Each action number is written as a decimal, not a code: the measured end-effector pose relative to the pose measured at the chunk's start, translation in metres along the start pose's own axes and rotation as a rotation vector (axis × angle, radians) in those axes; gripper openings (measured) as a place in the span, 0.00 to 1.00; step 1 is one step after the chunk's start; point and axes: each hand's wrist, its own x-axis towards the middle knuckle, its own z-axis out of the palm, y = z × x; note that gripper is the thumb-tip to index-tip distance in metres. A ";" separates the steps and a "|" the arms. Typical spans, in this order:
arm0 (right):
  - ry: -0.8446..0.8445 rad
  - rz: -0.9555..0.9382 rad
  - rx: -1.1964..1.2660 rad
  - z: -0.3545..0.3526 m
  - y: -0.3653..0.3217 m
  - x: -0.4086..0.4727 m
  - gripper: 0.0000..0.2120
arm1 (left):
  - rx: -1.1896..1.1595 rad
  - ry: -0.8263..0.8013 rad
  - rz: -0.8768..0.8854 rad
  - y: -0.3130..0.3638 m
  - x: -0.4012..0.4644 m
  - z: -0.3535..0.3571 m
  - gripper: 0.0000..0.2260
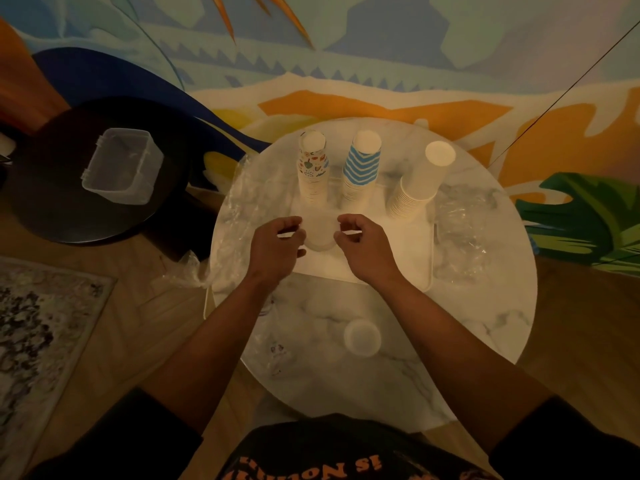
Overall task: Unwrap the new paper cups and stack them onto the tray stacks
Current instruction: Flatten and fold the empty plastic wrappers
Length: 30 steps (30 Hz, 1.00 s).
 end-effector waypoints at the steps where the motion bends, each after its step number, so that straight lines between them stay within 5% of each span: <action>1: 0.003 -0.001 -0.003 0.002 -0.001 0.004 0.13 | 0.015 0.006 0.005 0.000 0.004 0.000 0.12; 15: -0.013 0.044 -0.077 0.022 -0.002 0.039 0.14 | 0.308 0.069 0.096 -0.008 0.045 0.000 0.13; 30: -0.047 0.066 -0.103 0.023 0.006 0.048 0.15 | 0.251 0.044 0.009 -0.010 0.052 0.003 0.12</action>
